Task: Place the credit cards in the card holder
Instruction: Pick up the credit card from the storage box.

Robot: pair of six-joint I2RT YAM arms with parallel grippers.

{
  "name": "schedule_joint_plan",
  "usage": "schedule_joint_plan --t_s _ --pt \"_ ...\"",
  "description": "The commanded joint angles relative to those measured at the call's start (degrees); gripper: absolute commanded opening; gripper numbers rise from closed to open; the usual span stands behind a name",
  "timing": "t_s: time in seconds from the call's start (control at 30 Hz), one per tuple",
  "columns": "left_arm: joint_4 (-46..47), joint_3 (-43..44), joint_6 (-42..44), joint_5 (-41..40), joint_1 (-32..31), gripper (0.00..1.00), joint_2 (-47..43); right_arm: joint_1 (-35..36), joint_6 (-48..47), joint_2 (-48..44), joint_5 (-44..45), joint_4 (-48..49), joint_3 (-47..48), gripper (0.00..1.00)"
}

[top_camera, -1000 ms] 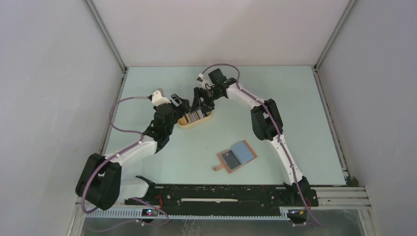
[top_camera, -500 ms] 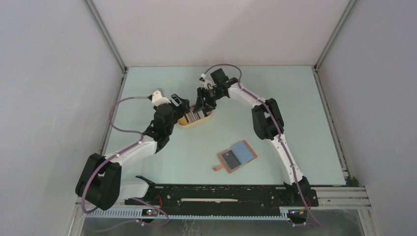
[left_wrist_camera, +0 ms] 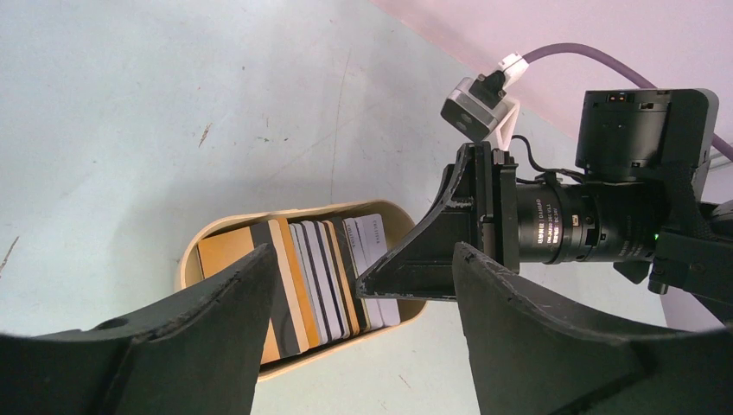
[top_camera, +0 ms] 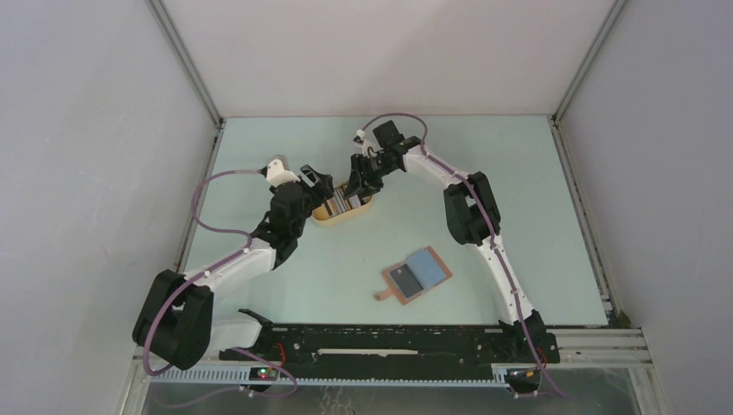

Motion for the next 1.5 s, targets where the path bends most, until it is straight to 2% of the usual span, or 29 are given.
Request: schedule_joint_plan --t_s 0.0,0.53,1.3,1.47 --pt "2.2 -1.3 -0.1 0.1 0.5 0.79 -1.6 -0.3 -0.9 -3.0 -0.9 0.8 -0.6 0.49" --pt "2.2 -1.4 -0.1 0.1 0.5 0.79 -1.5 -0.7 -0.7 -3.6 -0.3 1.0 -1.3 0.42" --pt "2.3 -1.4 -0.1 0.2 0.6 0.79 -1.6 -1.5 -0.7 -4.7 -0.1 1.3 -2.0 0.38" --pt "2.3 -1.4 -0.2 0.2 0.6 0.79 -1.5 -1.6 -0.8 -4.8 0.0 1.3 -2.1 0.33"
